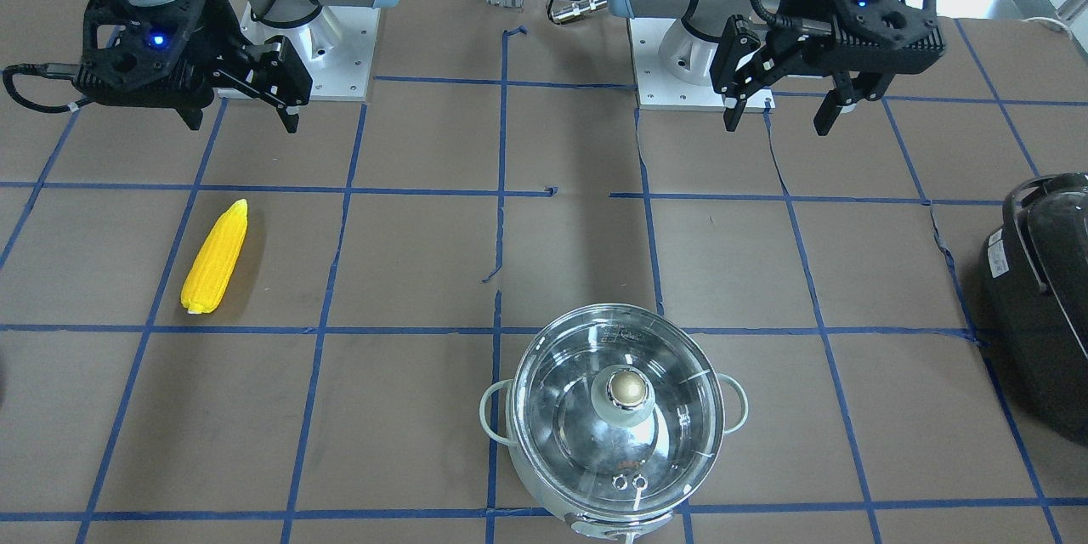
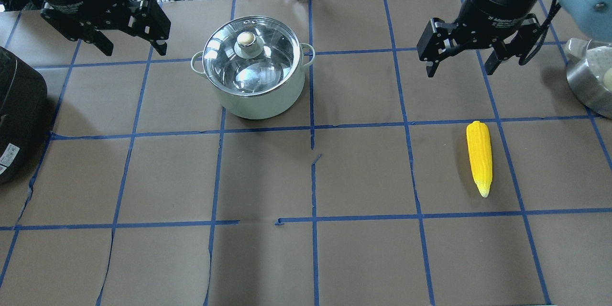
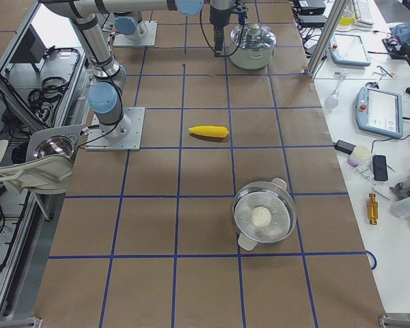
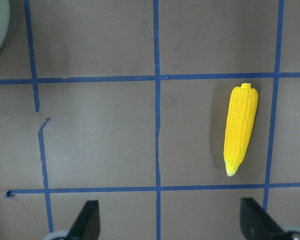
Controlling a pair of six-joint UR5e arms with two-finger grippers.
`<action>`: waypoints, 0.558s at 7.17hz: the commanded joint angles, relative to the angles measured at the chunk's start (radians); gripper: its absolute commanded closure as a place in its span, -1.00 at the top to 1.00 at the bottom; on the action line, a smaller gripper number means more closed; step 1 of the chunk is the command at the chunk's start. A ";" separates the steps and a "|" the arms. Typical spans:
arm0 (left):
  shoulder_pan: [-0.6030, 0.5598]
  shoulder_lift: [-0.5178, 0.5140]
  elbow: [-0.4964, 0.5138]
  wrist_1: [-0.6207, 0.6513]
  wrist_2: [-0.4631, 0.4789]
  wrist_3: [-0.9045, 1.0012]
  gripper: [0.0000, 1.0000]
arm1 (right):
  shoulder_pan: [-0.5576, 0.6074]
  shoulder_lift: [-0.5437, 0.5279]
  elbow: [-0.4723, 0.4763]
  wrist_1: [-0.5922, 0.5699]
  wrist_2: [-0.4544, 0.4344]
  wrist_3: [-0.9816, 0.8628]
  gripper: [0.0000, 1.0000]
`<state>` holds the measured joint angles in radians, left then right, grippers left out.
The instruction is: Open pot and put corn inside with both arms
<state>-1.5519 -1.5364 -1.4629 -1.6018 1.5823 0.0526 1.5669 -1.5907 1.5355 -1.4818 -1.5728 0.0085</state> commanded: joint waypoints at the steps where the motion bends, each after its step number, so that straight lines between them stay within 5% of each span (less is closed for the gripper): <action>1: 0.004 -0.005 0.001 0.002 -0.007 -0.002 0.79 | 0.001 0.000 0.000 0.003 -0.001 -0.001 1.00; 4: 0.004 -0.030 -0.005 0.017 -0.010 -0.008 0.81 | 0.001 0.000 0.000 -0.002 -0.001 -0.002 1.00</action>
<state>-1.5471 -1.5640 -1.4681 -1.5863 1.5742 0.0465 1.5677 -1.5897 1.5355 -1.4817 -1.5738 0.0056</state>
